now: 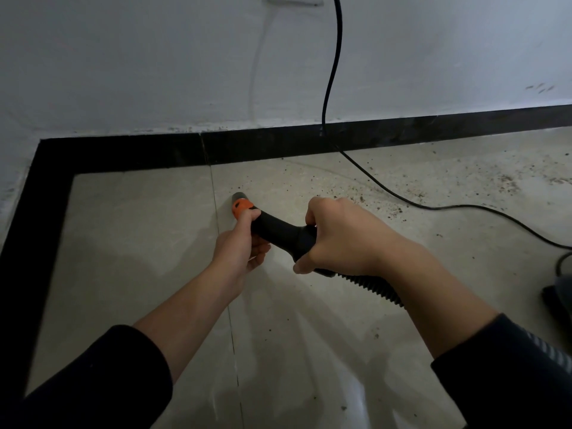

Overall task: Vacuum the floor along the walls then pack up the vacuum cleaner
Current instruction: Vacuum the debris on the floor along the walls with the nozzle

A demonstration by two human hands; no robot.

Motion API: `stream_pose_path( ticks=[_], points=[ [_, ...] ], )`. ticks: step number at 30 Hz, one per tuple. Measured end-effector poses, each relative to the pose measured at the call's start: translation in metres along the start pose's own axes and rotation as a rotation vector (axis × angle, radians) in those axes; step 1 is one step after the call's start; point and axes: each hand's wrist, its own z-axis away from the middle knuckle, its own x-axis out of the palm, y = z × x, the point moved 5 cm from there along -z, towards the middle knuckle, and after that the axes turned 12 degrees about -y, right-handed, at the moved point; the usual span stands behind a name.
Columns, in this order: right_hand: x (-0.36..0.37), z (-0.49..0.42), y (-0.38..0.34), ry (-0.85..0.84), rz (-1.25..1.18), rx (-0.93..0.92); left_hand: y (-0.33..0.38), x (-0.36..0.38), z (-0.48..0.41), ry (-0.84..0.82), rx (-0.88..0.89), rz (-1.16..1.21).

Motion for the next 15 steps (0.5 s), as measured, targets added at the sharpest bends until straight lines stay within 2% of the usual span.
stream_pose_path(
  ticks=[15],
  points=[
    [-0.007,0.009,0.028,0.048,-0.030,0.093,-0.004,0.032,-0.009,-0.095,-0.036,0.003]
  ],
)
